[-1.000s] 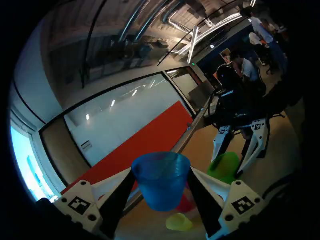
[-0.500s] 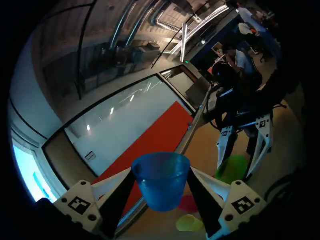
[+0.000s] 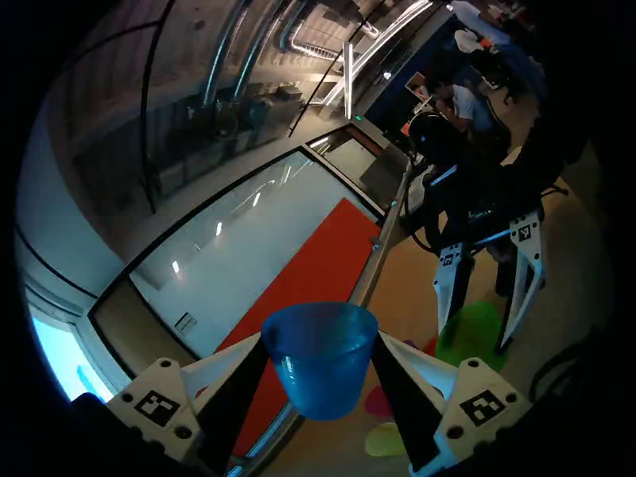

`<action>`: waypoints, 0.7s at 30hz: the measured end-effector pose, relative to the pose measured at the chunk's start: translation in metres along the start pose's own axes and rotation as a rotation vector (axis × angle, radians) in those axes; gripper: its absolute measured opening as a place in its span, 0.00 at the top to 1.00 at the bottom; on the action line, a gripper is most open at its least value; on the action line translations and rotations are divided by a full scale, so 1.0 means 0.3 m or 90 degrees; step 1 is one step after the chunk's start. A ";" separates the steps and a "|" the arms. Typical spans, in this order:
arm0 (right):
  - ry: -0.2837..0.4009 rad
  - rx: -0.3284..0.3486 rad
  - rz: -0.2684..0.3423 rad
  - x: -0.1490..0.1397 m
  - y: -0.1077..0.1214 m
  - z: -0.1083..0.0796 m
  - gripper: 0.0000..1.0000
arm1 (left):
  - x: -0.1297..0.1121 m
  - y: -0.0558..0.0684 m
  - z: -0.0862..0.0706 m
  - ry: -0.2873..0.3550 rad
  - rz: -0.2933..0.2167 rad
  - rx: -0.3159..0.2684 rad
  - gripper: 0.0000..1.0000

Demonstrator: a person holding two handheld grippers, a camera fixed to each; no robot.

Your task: Pour water

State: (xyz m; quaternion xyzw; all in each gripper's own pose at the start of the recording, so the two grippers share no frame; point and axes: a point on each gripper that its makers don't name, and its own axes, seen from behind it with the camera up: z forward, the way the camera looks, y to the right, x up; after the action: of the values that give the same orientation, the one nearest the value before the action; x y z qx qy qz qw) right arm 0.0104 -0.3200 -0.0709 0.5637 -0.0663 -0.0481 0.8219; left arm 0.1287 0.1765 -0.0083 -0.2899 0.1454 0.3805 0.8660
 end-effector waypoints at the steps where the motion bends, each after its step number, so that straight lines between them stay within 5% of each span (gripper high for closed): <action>1: 0.000 0.000 0.000 0.000 -0.001 0.001 0.08 | 0.001 0.001 0.001 0.000 0.004 -0.001 0.14; 21: 0.006 0.001 -0.002 -0.006 -0.010 0.012 0.09 | 0.016 -0.011 0.007 -0.009 0.074 0.003 0.14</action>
State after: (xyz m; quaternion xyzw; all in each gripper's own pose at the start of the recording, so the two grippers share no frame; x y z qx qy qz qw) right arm 0.0080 -0.3239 -0.0725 0.5648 -0.0617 -0.0468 0.8216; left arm 0.1346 0.1787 -0.0077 -0.2761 0.1566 0.4318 0.8443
